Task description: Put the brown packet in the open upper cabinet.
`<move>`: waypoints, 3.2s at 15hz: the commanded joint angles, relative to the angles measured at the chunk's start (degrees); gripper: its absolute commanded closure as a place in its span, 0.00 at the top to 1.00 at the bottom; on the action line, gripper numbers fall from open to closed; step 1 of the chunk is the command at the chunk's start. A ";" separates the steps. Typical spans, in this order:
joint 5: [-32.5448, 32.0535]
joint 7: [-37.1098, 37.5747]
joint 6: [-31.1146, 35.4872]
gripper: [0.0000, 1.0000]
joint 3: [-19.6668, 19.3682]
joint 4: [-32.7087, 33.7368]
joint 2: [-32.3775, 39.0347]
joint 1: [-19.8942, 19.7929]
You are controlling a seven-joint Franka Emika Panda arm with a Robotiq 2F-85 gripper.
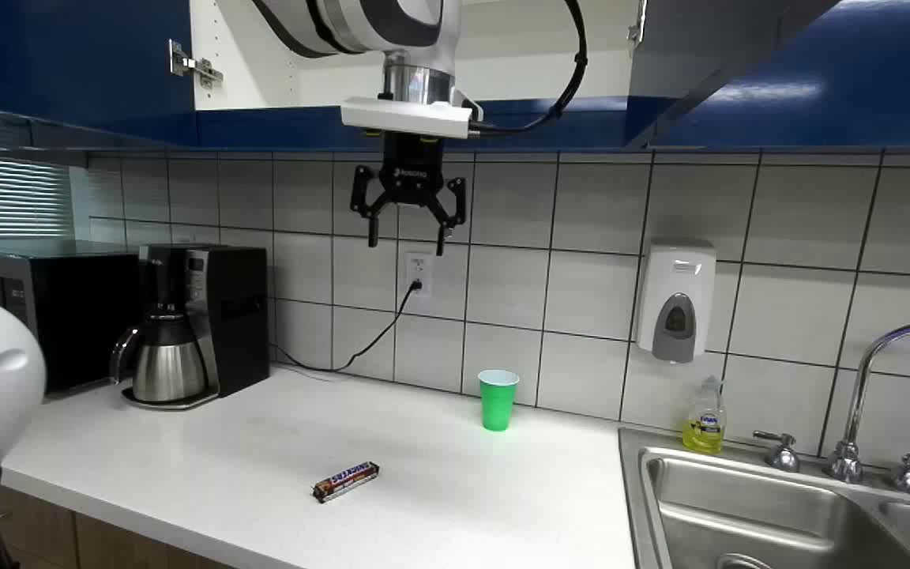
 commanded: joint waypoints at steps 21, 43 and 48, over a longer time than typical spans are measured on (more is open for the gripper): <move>0.21 43.05 6.38 1.00 17.25 -10.15 1.33 -3.43; 2.13 48.74 22.94 1.00 15.14 -7.52 26.26 -2.98; 2.38 49.12 25.47 1.00 15.19 -4.74 32.46 -2.06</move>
